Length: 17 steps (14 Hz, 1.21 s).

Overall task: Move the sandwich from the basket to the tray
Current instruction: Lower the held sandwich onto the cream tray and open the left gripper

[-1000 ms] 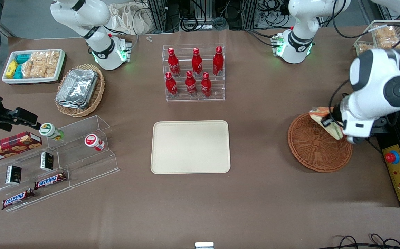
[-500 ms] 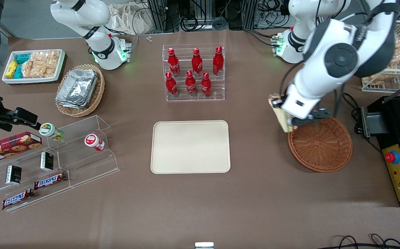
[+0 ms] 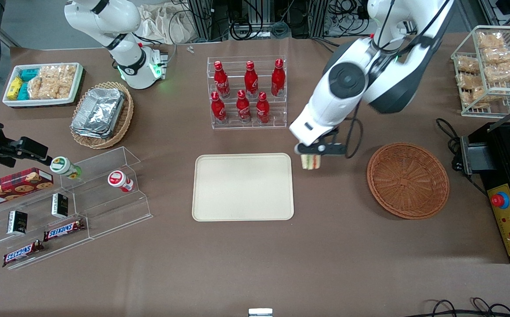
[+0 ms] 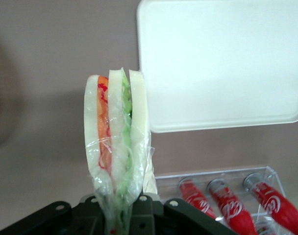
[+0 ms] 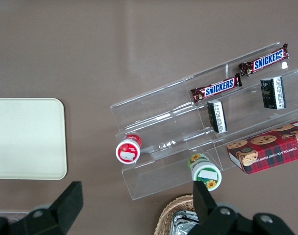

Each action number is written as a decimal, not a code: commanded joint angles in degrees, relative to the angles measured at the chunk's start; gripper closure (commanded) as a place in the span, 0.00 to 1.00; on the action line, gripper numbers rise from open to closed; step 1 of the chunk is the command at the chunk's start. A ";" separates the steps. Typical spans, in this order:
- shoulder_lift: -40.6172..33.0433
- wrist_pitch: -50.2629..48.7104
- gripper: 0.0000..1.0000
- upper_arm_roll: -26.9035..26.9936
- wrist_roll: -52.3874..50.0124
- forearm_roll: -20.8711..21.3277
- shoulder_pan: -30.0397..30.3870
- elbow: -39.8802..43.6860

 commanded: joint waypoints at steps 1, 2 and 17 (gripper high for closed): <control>7.96 4.93 1.00 0.05 -8.50 5.18 -3.91 3.06; 9.64 7.22 1.00 0.05 -11.15 9.74 -4.28 3.06; 25.56 16.21 0.00 1.46 -11.09 25.15 -7.36 7.98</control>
